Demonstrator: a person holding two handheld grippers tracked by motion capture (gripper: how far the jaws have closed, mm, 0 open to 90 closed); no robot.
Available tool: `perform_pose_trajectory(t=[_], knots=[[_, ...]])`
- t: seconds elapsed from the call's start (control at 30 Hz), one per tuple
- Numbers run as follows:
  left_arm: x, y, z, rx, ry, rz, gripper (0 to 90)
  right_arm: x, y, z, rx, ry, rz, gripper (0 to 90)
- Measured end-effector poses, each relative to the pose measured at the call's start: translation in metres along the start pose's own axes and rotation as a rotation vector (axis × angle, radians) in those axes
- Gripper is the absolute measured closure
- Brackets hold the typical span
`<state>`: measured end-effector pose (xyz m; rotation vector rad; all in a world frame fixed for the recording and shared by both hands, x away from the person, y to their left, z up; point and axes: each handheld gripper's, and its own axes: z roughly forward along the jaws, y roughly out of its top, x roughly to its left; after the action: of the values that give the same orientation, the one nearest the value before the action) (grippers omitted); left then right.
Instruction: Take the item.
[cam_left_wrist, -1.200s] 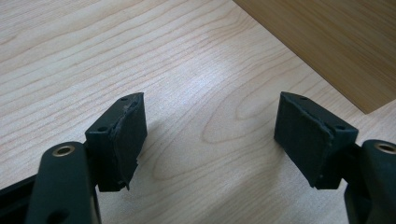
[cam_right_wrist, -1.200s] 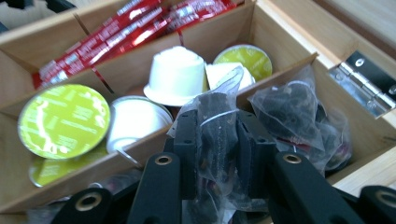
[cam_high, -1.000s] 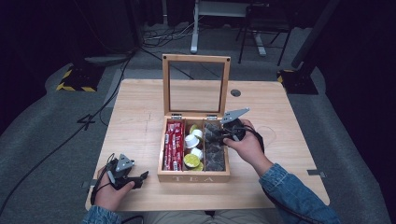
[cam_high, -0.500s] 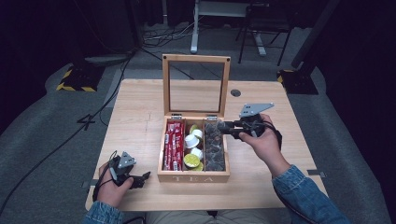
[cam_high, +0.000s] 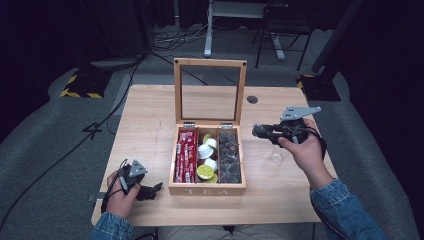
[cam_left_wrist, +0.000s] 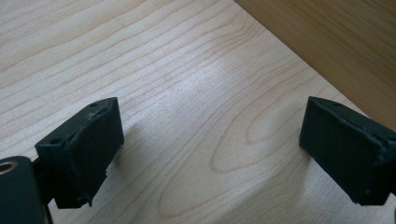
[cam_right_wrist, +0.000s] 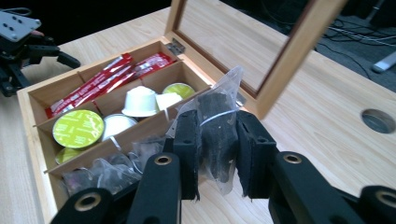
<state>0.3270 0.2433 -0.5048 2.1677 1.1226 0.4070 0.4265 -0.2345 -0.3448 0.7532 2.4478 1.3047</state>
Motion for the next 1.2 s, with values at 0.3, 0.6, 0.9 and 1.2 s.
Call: perform_pose_trajectory(t=[0.3, 0.6, 0.9, 1.2], knots=[[0.0, 0.0, 0.0, 0.001, 0.001, 0.001, 6.5, -0.012, -0.008, -0.021, 0.019, -0.062, 0.015, 72.1], [0.0, 0.0, 0.0, 0.0, 0.0, 0.001, 6.5, -0.026, -0.02, -0.043, 0.028, -0.118, 0.045, 72.0], [0.0, 0.0, 0.0, 0.001, 0.001, 0.002, 6.5, -0.034, -0.03, -0.047, 0.093, -0.199, 0.032, 71.9], [0.0, 0.0, 0.0, 0.001, 0.0, 0.001, 6.5, -0.048, -0.055, -0.037, 0.178, -0.204, 0.087, 71.9]])
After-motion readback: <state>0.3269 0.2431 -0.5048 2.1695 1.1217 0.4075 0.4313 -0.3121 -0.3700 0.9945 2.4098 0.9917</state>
